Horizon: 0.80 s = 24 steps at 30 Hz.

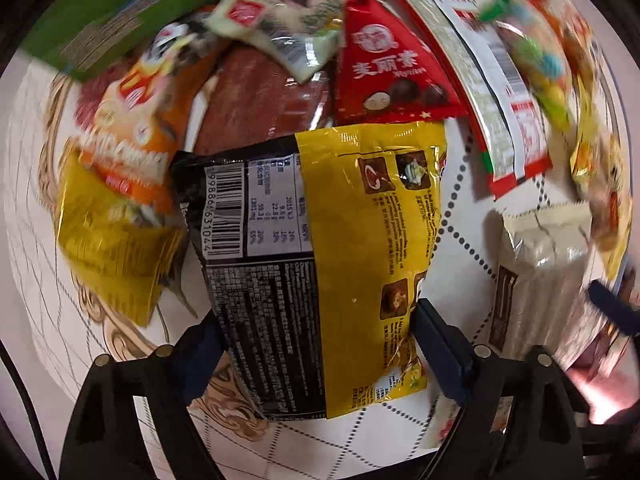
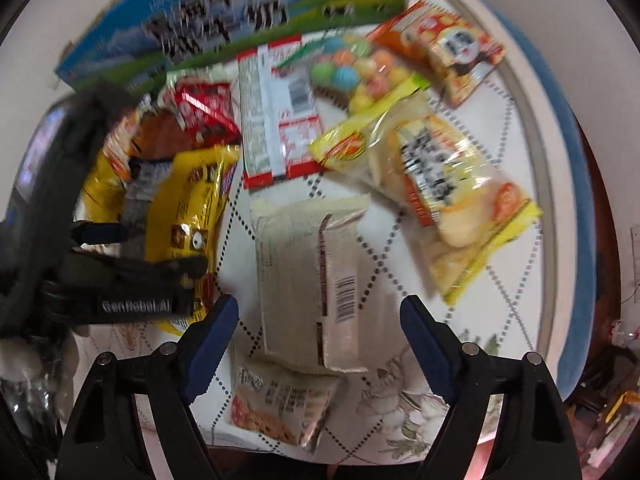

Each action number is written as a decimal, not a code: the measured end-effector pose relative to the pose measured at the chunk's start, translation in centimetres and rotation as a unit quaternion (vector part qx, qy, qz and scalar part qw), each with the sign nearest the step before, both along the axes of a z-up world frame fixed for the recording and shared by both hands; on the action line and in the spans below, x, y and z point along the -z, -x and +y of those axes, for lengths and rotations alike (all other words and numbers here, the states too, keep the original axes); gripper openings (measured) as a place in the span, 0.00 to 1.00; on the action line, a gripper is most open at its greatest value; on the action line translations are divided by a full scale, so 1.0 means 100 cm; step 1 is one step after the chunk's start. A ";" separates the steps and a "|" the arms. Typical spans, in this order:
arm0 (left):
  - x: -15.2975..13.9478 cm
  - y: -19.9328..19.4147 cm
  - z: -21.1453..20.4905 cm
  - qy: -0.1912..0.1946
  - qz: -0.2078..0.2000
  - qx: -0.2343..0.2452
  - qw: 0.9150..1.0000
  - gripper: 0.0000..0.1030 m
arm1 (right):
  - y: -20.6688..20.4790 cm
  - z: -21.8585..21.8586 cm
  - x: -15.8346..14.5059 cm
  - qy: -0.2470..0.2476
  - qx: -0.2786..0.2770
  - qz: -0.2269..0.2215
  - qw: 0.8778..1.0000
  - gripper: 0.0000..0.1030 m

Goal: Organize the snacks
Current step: 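Grasp the yellow-black chocolate bag with left tool while right tool grasps white wrapped bar, then carry both packets into the cardboard box and open both tools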

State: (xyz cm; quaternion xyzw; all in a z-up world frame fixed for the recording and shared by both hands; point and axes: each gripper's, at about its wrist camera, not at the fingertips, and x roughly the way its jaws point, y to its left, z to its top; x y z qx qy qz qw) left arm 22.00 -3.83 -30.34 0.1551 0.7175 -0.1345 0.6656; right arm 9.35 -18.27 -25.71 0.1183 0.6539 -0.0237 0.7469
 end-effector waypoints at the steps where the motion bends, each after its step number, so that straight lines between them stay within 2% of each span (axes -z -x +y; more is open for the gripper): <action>1: -0.003 0.003 0.006 0.004 -0.007 -0.012 1.000 0.84 | -0.001 0.004 0.004 0.003 -0.005 0.003 1.000 0.78; 5: -0.009 0.017 0.044 0.011 -0.011 -0.103 0.995 0.84 | -0.009 0.021 0.023 0.024 -0.026 0.018 0.999 0.69; 7: -0.006 0.025 0.069 0.026 0.005 -0.158 0.987 0.84 | -0.010 0.028 0.029 0.037 -0.032 0.021 0.999 0.64; 9: 0.000 0.031 0.085 0.050 0.018 -0.184 0.981 0.85 | -0.013 0.031 0.034 0.036 -0.026 0.029 0.999 0.61; 12: 0.011 0.033 0.095 0.076 0.034 -0.191 0.978 0.87 | -0.021 0.023 0.035 -0.009 -0.001 0.035 0.999 0.60; 15: 0.017 0.033 0.096 0.079 0.034 -0.184 0.979 0.87 | -0.026 0.024 0.037 -0.026 0.001 0.043 0.999 0.62; 20: 0.012 0.026 0.083 0.068 0.002 -0.164 0.984 0.84 | -0.023 0.049 0.040 0.020 -0.027 0.045 0.998 0.63; 22: 0.012 0.033 0.078 0.066 -0.013 -0.166 0.984 0.84 | -0.019 0.062 0.042 0.046 -0.035 0.042 0.997 0.58; 24: -0.001 0.043 0.075 0.062 -0.022 -0.168 0.984 0.84 | -0.013 0.068 0.041 0.056 -0.035 0.036 0.997 0.56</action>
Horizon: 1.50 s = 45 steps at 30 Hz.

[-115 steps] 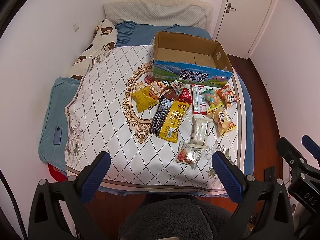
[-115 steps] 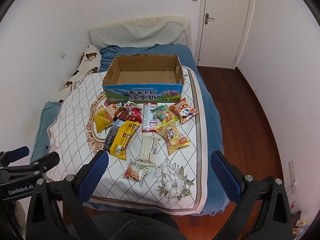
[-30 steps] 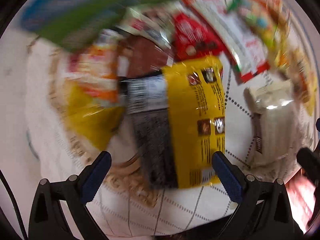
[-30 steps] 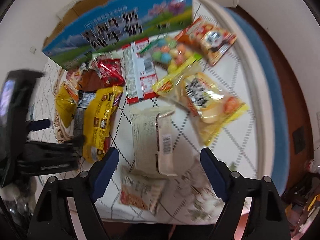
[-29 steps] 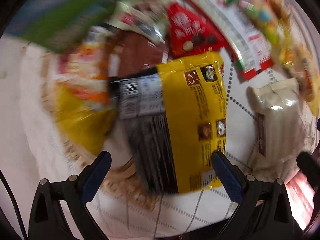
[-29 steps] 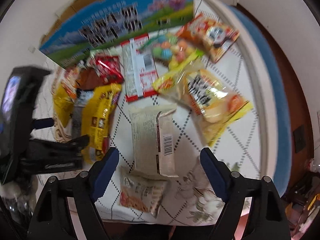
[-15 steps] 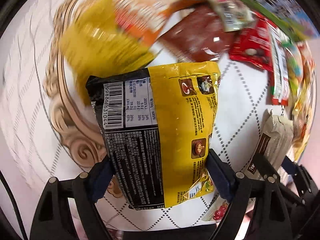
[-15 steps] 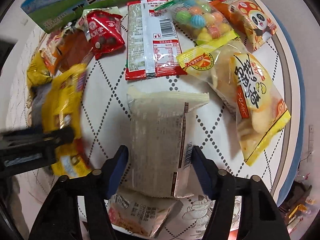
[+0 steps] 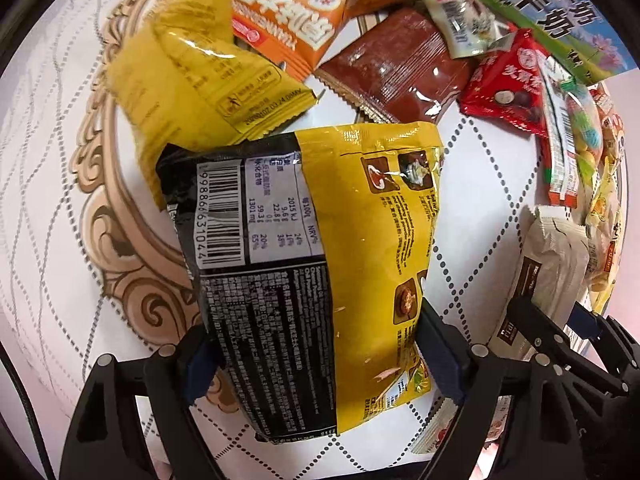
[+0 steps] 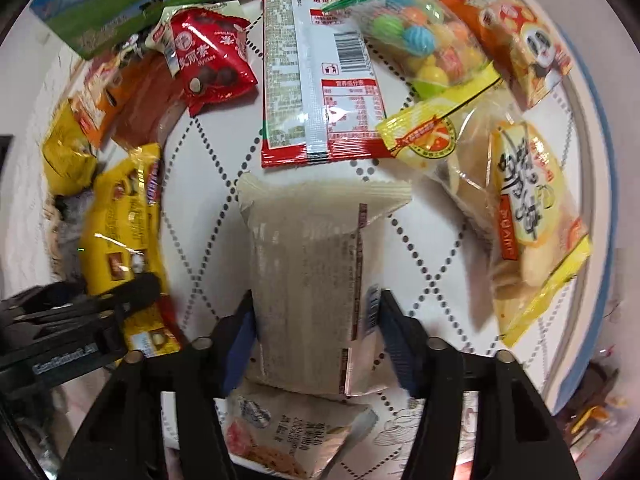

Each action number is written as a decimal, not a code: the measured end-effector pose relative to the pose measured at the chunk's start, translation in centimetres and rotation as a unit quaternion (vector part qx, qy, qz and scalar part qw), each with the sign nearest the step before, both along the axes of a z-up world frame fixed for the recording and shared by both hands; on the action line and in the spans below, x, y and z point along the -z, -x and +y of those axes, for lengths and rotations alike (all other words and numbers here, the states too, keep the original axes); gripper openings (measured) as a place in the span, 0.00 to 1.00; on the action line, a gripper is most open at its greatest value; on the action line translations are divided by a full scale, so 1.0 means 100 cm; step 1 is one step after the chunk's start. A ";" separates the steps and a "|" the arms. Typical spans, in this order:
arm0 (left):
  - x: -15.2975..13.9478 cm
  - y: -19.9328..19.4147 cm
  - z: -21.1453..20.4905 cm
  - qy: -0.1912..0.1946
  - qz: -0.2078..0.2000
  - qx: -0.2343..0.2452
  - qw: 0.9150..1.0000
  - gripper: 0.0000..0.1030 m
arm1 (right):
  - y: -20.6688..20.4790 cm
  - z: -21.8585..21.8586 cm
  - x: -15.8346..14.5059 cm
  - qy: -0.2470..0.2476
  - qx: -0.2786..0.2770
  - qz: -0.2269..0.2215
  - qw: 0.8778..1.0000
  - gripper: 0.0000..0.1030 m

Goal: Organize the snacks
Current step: 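Carry both packets into the cardboard box and open both tools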

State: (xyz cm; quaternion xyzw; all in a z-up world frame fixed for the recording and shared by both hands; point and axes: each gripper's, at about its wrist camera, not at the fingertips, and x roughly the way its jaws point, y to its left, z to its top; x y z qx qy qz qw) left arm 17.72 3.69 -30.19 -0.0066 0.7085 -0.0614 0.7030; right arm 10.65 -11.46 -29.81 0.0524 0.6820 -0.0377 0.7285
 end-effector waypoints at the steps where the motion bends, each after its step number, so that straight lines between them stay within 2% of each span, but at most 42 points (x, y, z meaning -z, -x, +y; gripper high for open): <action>1: -0.006 0.005 -0.005 -0.002 -0.004 0.000 1.000 0.84 | 0.002 0.003 -0.002 0.001 -0.001 -0.003 1.000 0.56; 4: -0.019 0.013 -0.017 -0.002 -0.014 0.000 1.000 0.84 | 0.017 0.012 -0.018 -0.006 -0.013 -0.012 1.000 0.55; 8: -0.044 0.023 -0.022 -0.001 -0.025 -0.011 1.000 0.84 | 0.024 0.015 -0.039 -0.045 -0.028 -0.029 0.998 0.55; 14: -0.116 0.025 -0.030 0.031 -0.068 -0.042 0.996 0.84 | 0.020 0.012 -0.101 -0.122 -0.054 -0.059 0.989 0.55; 18: -0.171 -0.004 -0.035 0.060 -0.119 -0.041 0.990 0.84 | -0.003 -0.001 -0.150 -0.144 -0.079 -0.094 0.982 0.55; 21: -0.207 -0.047 -0.042 0.086 -0.132 -0.027 0.987 0.84 | -0.035 -0.019 -0.188 -0.158 -0.090 -0.120 0.976 0.55; 24: -0.222 -0.096 -0.053 0.095 -0.134 -0.019 0.986 0.84 | -0.080 -0.043 -0.226 -0.150 -0.100 -0.150 0.972 0.55; 25: -0.226 -0.115 -0.057 0.098 -0.137 -0.014 0.986 0.84 | -0.093 -0.047 -0.231 -0.150 -0.100 -0.157 0.971 0.55; 26: -0.228 -0.136 -0.061 0.091 -0.140 -0.010 0.986 0.84 | -0.110 -0.052 -0.232 -0.147 -0.101 -0.163 0.970 0.55; 30: -0.202 -0.209 -0.079 0.081 -0.117 -0.007 0.990 0.84 | -0.175 -0.057 -0.223 -0.137 -0.096 -0.158 0.973 0.55; 32: -0.192 -0.244 -0.088 0.075 -0.095 0.003 0.993 0.84 | -0.206 -0.059 -0.211 -0.130 -0.099 -0.146 0.976 0.55; 33: -0.189 -0.258 -0.096 0.064 -0.084 0.009 0.994 0.84 | -0.225 -0.065 -0.189 -0.125 -0.100 -0.138 0.978 0.55; 39: -0.145 -0.305 -0.117 0.033 -0.038 0.032 0.998 0.84 | -0.292 -0.066 -0.131 -0.114 -0.105 -0.085 0.984 0.55; 45: -0.118 -0.318 -0.130 0.022 -0.005 0.036 0.999 0.84 | -0.317 -0.066 -0.097 -0.116 -0.105 -0.060 0.986 0.55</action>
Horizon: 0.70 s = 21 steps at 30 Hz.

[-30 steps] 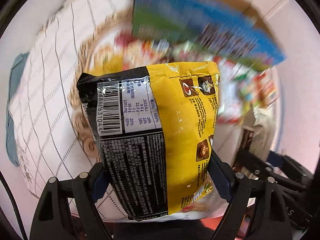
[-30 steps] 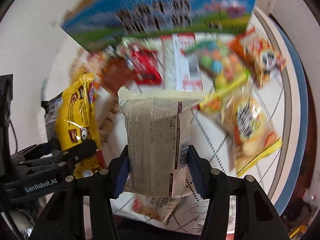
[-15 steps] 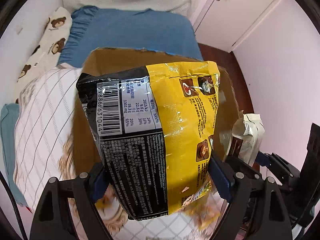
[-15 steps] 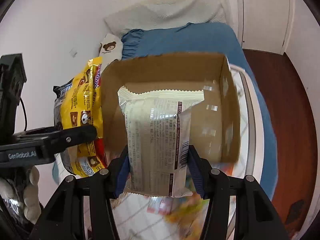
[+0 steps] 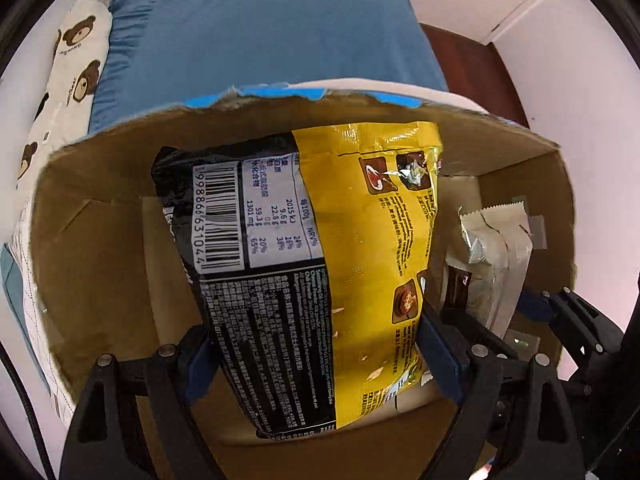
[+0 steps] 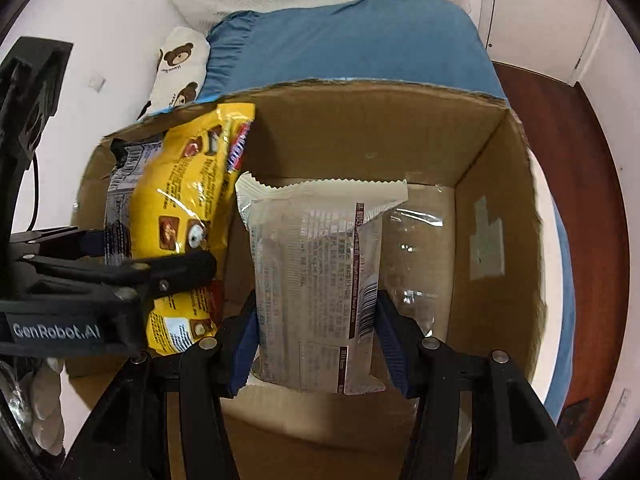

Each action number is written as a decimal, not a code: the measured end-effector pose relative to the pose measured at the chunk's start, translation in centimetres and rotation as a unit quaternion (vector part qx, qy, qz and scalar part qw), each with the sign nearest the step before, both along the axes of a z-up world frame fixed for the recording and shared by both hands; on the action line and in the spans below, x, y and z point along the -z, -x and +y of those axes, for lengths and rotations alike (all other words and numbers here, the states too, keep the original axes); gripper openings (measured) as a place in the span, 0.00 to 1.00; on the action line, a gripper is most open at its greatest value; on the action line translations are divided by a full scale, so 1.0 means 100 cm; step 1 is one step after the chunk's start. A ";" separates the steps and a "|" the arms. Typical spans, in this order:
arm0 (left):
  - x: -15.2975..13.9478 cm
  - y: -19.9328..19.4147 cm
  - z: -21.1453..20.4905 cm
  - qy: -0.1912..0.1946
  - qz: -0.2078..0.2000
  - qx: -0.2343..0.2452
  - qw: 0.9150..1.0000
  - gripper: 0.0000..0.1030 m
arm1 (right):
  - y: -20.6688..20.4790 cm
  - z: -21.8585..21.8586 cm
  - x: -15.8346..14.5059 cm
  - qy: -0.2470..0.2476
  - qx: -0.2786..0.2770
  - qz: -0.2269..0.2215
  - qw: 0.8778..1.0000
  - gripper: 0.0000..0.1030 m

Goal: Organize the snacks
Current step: 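Carry both packets into the cardboard box and open both tools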

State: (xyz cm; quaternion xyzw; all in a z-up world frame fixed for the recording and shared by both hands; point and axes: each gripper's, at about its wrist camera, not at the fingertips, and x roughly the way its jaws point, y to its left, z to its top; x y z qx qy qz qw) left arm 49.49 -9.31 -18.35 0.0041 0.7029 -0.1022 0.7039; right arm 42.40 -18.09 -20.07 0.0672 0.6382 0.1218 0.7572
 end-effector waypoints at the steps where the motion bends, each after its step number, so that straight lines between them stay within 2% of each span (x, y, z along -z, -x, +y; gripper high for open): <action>1: 0.005 -0.001 -0.001 -0.001 0.007 -0.001 1.000 0.84 | -0.003 0.000 0.003 -0.005 -0.002 0.004 1.000 0.55; 3: 0.013 -0.003 -0.004 0.004 0.026 -0.008 1.000 0.84 | -0.011 -0.003 0.016 -0.014 -0.001 0.014 1.000 0.57; 5: 0.019 -0.004 -0.001 0.018 0.033 -0.013 0.999 0.85 | -0.017 -0.003 0.029 -0.011 -0.003 0.027 1.000 0.68; 6: 0.021 -0.003 -0.001 0.017 0.033 -0.013 0.999 0.85 | -0.018 -0.005 0.038 -0.009 -0.004 0.032 0.999 0.84; 7: 0.022 -0.006 0.000 0.016 0.032 -0.014 0.999 0.88 | -0.017 -0.005 0.040 -0.010 -0.005 0.034 0.999 0.90; 14: 0.004 0.010 0.009 0.018 -0.003 -0.029 0.999 0.90 | -0.009 -0.011 0.043 0.000 0.004 0.035 0.999 0.90; 18: -0.010 0.030 0.017 0.003 -0.035 -0.035 0.999 0.90 | 0.002 -0.008 0.025 0.017 0.016 0.023 0.999 0.90; 21: -0.021 0.041 0.019 -0.009 -0.063 -0.037 0.997 0.90 | 0.035 -0.008 -0.005 0.032 0.023 0.007 0.999 0.90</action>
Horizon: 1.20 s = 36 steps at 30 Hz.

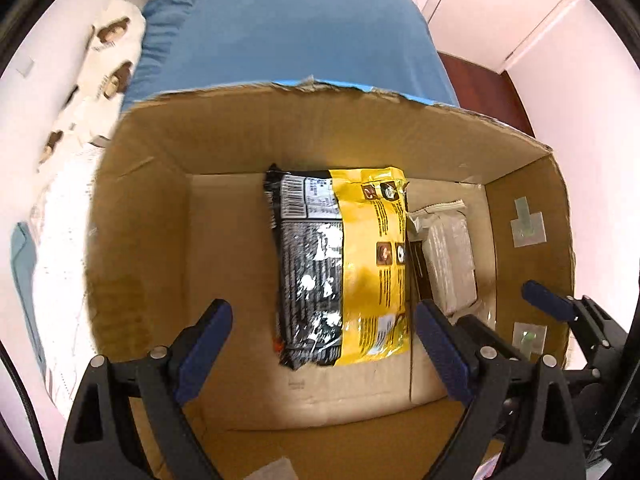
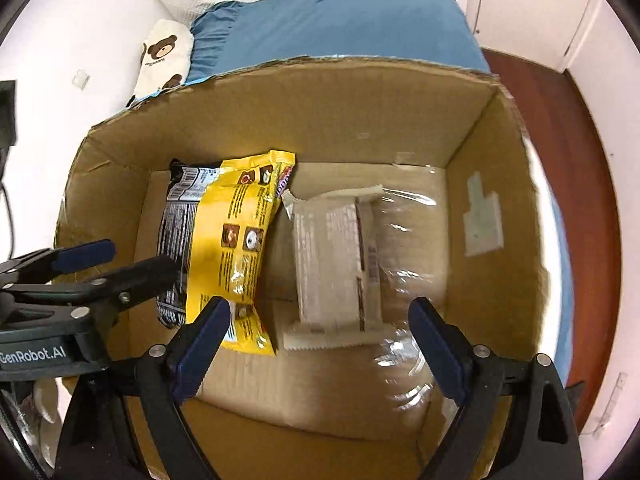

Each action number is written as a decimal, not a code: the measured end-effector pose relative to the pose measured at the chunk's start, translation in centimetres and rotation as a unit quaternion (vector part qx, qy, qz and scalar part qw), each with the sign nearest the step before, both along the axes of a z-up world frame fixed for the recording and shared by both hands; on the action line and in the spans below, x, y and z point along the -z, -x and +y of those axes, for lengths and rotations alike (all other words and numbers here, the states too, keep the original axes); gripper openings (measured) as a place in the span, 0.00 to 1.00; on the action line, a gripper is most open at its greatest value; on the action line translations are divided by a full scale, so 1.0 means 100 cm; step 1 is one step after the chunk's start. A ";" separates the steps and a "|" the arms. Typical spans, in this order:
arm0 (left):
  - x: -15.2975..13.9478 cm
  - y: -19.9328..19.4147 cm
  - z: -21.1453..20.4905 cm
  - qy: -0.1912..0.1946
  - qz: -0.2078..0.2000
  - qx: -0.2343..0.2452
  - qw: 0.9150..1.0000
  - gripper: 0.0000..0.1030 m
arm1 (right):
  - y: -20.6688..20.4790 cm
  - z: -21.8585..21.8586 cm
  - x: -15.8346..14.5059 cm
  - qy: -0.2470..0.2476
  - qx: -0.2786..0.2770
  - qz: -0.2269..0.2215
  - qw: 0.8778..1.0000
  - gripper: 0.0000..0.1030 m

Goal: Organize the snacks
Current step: 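Carry both packets into the cardboard box and open both tools, then grasp the oat cookie packet with left tool while right tool grasps yellow puff bag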

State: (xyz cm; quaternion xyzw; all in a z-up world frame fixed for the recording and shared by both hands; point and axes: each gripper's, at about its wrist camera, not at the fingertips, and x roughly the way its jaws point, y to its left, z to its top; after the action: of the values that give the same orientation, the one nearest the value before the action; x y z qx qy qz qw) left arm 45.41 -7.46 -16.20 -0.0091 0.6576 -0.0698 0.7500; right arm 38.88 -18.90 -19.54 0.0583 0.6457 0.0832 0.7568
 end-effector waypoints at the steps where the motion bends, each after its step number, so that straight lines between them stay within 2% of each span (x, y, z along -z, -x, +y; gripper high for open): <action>1: -0.005 0.006 0.002 -0.001 -0.009 -0.002 1.000 0.90 | 0.003 -0.001 -0.004 0.002 0.002 -0.003 1.000 0.90; 12: -0.058 0.059 0.018 -0.017 -0.100 -0.012 0.995 0.90 | 0.055 -0.010 -0.061 0.009 0.021 -0.067 0.998 0.90; 18: -0.081 0.091 0.018 -0.018 -0.130 -0.009 0.991 0.90 | 0.088 -0.011 -0.092 0.009 0.019 -0.102 0.995 0.90; 27: -0.108 0.139 0.027 -0.002 -0.159 -0.038 0.987 0.90 | 0.138 -0.014 -0.140 -0.025 0.015 -0.156 0.987 0.90; 33: -0.112 0.169 0.034 -0.004 -0.166 -0.048 0.985 0.90 | 0.166 -0.019 -0.148 -0.052 0.019 -0.164 0.985 0.90; 36: -0.092 0.192 0.036 -0.014 -0.144 -0.043 0.989 0.90 | 0.185 -0.021 -0.131 -0.048 0.016 -0.140 0.989 0.90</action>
State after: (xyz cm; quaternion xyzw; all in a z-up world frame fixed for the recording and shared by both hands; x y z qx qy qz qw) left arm 26.16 -3.88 -6.98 -0.0169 0.5430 -0.0292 0.8391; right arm 20.39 -21.03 -6.47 0.0922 0.5277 0.1093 0.8373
